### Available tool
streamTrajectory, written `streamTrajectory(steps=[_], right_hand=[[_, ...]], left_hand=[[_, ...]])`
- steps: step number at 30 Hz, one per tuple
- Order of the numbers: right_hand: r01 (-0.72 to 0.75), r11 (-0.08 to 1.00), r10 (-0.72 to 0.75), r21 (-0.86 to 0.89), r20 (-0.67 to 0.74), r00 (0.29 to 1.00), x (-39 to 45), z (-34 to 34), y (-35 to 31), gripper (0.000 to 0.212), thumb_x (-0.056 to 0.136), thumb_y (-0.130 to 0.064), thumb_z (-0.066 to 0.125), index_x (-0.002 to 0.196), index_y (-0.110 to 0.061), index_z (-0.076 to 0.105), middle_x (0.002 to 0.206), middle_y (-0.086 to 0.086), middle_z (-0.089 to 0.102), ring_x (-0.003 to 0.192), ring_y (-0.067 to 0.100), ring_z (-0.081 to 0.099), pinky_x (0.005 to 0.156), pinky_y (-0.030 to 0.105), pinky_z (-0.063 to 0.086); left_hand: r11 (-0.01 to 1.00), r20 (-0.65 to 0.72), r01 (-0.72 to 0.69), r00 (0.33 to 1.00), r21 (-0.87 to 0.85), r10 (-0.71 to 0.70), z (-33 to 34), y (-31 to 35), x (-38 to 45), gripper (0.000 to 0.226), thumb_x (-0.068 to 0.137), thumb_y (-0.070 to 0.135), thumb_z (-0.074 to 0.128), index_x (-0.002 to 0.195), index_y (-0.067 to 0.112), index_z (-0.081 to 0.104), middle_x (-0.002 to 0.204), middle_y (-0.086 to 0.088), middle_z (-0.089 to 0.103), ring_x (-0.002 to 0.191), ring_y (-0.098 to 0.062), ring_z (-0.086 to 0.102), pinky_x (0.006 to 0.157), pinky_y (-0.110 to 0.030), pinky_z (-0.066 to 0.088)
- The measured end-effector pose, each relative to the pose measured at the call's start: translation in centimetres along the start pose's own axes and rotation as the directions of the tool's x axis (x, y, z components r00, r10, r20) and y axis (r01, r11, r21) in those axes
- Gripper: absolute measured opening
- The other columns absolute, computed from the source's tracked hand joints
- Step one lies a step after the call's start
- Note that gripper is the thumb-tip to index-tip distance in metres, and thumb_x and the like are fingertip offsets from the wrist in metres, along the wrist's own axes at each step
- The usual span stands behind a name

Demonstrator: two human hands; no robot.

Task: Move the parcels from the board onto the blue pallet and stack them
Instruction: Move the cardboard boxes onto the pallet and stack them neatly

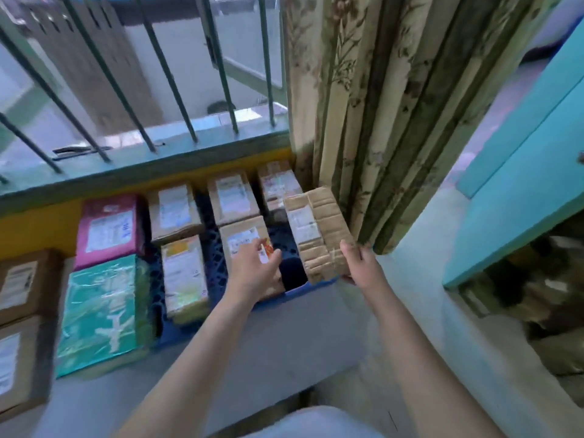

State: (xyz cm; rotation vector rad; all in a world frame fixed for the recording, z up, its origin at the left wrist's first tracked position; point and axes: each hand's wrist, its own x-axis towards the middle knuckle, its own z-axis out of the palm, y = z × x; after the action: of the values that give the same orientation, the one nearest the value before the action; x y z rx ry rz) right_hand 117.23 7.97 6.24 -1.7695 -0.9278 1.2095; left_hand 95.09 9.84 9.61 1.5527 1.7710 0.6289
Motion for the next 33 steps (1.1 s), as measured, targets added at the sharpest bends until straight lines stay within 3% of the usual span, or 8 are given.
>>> streamTrajectory(steps=[4,10,14,17,19,23,27,33], right_hand=[[-0.056,0.986,0.068,-0.159,0.072,0.995,2.6,0.2,2.4,0.045,0.097,-0.050,0.050,0.130,-0.021,0.059,0.117,-0.004,0.061,0.101,0.014,0.055,0.085,0.022,0.039],[-0.158,0.952,0.173,-0.262,0.037,0.984,4.3,1.0,4.6,0.059,0.102,-0.046,0.040,0.145,-0.006,0.043,0.147,0.016,0.047,0.135,0.031,0.044,0.105,0.034,0.035],[-0.176,0.945,0.193,-0.275,0.036,0.981,4.7,1.6,4.8,0.059,0.101,-0.052,0.036,0.138,-0.009,0.052,0.138,0.014,0.056,0.122,0.030,0.053,0.090,0.032,0.041],[-0.144,0.942,0.166,-0.303,0.048,0.985,5.1,1.9,4.8,0.056,0.101,-0.052,0.035,0.127,-0.009,0.060,0.128,0.012,0.062,0.102,0.025,0.057,0.076,0.027,0.037],[-0.142,0.934,0.168,-0.328,0.052,0.984,5.3,2.1,4.6,0.059,0.101,-0.053,0.035,0.136,-0.009,0.055,0.134,0.012,0.058,0.118,0.029,0.055,0.083,0.029,0.038],[-0.112,0.904,0.151,-0.412,0.063,0.987,5.4,2.4,4.4,0.062,0.101,-0.053,0.031,0.141,-0.010,0.049,0.139,0.013,0.055,0.126,0.030,0.051,0.089,0.032,0.039],[-0.100,0.893,0.157,-0.438,0.095,0.983,5.6,2.6,3.9,0.058,0.103,-0.050,0.031,0.137,-0.007,0.051,0.137,0.016,0.056,0.123,0.032,0.052,0.085,0.032,0.037],[-0.063,0.807,0.075,-0.587,-0.004,0.997,5.0,3.4,0.2,0.068,0.099,-0.051,0.035,0.151,-0.008,0.030,0.155,0.016,0.035,0.139,0.034,0.035,0.110,0.043,0.031]], left_hand=[[0.989,-0.065,0.004,0.998,0.147,0.005,1.0,-0.7,2.3,0.047,0.092,0.036,0.054,0.136,0.018,0.052,0.134,-0.005,0.055,0.124,-0.020,0.049,0.100,-0.036,0.041],[0.972,0.065,-0.104,0.994,0.211,0.092,3.5,1.9,6.8,0.050,0.093,0.033,0.055,0.140,0.020,0.046,0.131,-0.002,0.051,0.110,-0.016,0.054,0.090,-0.029,0.046],[0.960,0.163,-0.008,0.986,0.281,-0.039,5.5,3.3,9.6,0.056,0.090,0.029,0.053,0.142,0.012,0.041,0.140,-0.012,0.046,0.118,-0.027,0.052,0.086,-0.028,0.040],[0.942,0.174,0.031,0.980,0.335,-0.095,6.2,3.5,10.6,0.038,0.089,0.025,0.050,0.122,0.005,0.055,0.129,-0.015,0.051,0.101,-0.027,0.056,0.080,-0.030,0.047],[0.943,0.167,0.043,0.981,0.331,-0.103,6.3,3.1,10.9,0.025,0.090,0.025,0.050,0.104,0.006,0.059,0.120,-0.011,0.050,0.091,-0.023,0.055,0.081,-0.035,0.052],[0.948,0.174,0.017,0.982,0.318,-0.076,6.0,2.5,11.0,0.019,0.089,0.026,0.053,0.096,0.010,0.061,0.120,-0.007,0.048,0.091,-0.018,0.052,0.076,-0.030,0.045],[0.945,0.212,0.019,0.973,0.325,-0.092,4.9,2.6,11.0,0.032,0.089,0.028,0.052,0.111,0.005,0.058,0.111,-0.011,0.058,0.087,-0.019,0.056,0.064,-0.028,0.044],[0.988,0.117,-0.019,0.993,0.150,0.002,0.1,2.9,8.9,0.038,0.093,0.029,0.055,0.127,0.012,0.056,0.095,0.006,0.060,0.075,-0.006,0.054,0.058,-0.020,0.047]])
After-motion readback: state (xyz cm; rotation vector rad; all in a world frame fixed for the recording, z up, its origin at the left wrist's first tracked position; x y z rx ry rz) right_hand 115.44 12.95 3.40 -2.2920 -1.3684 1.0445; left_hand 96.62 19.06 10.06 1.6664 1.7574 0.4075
